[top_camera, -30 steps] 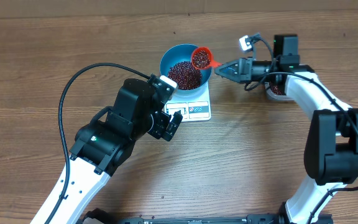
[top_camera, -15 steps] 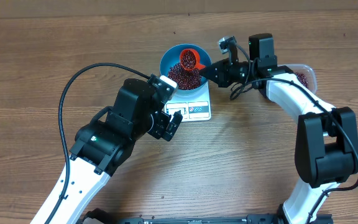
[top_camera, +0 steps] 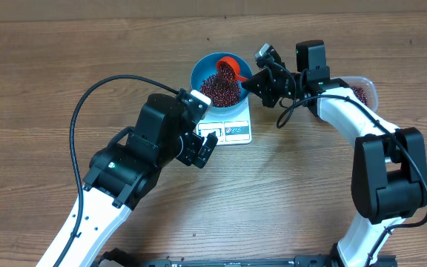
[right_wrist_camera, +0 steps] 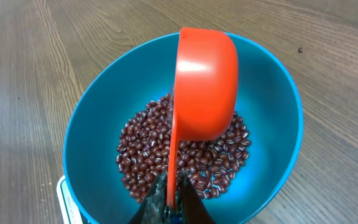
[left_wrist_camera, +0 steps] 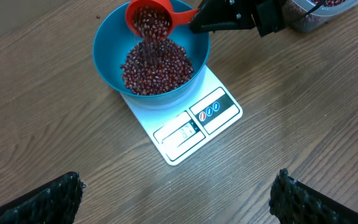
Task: Scoop item into bowl and weigh 150g on scale
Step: 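Tip the scoop with the right gripper to pour beans into bowl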
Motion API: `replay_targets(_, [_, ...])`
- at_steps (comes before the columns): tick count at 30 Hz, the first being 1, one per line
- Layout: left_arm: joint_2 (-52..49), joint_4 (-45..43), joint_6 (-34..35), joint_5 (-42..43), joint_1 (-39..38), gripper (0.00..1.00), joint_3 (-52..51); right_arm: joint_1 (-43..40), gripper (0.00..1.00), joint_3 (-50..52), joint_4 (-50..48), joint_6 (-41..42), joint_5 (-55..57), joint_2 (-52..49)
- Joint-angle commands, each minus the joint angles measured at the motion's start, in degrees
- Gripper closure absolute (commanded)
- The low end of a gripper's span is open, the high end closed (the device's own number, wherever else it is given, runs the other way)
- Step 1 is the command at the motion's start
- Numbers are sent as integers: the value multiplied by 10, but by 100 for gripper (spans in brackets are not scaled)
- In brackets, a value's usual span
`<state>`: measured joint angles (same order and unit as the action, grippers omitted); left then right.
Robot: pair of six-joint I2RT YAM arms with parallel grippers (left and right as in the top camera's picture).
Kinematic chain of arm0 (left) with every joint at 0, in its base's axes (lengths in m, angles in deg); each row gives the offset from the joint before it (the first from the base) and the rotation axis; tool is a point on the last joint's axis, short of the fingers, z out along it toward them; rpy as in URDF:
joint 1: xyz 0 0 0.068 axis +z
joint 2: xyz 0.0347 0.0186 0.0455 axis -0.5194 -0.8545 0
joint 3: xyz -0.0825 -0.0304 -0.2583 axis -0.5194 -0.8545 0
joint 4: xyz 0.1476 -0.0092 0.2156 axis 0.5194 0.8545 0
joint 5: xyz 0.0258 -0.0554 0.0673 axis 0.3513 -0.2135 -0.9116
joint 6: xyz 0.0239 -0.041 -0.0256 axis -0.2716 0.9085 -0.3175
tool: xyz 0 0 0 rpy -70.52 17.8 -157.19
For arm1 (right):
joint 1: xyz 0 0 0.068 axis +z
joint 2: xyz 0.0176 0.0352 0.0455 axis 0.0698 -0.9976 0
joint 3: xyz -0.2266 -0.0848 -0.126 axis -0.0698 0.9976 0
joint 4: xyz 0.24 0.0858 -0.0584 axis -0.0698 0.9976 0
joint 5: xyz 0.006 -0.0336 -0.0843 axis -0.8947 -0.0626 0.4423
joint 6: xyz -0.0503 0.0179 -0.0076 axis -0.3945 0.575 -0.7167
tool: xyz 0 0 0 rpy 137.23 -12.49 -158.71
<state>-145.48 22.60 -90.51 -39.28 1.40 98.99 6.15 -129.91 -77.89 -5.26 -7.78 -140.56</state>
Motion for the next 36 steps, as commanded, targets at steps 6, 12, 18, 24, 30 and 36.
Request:
replay_targets(6, [3,0,7,-6,3,1,11,1,96,-1,-2,-40,-3,19])
replay_targets(12, [3,0,7,-6,3,0,11,1,96,-1,1,-46,-3,51])
replay_targets(18, [3,0,7,-6,3,0,11,1,96,-1,28,-104,8,73])
replay_targets(24, [3,0,7,-6,3,1,11,1,96,-1,57,-167,33,75])
replay_targets(30, [3,0,7,-6,3,0,11,1,96,-1,60,-218,53,75])
replay_targets(36, [3,0,7,-6,3,0,11,1,96,-1,56,-273,69,75])
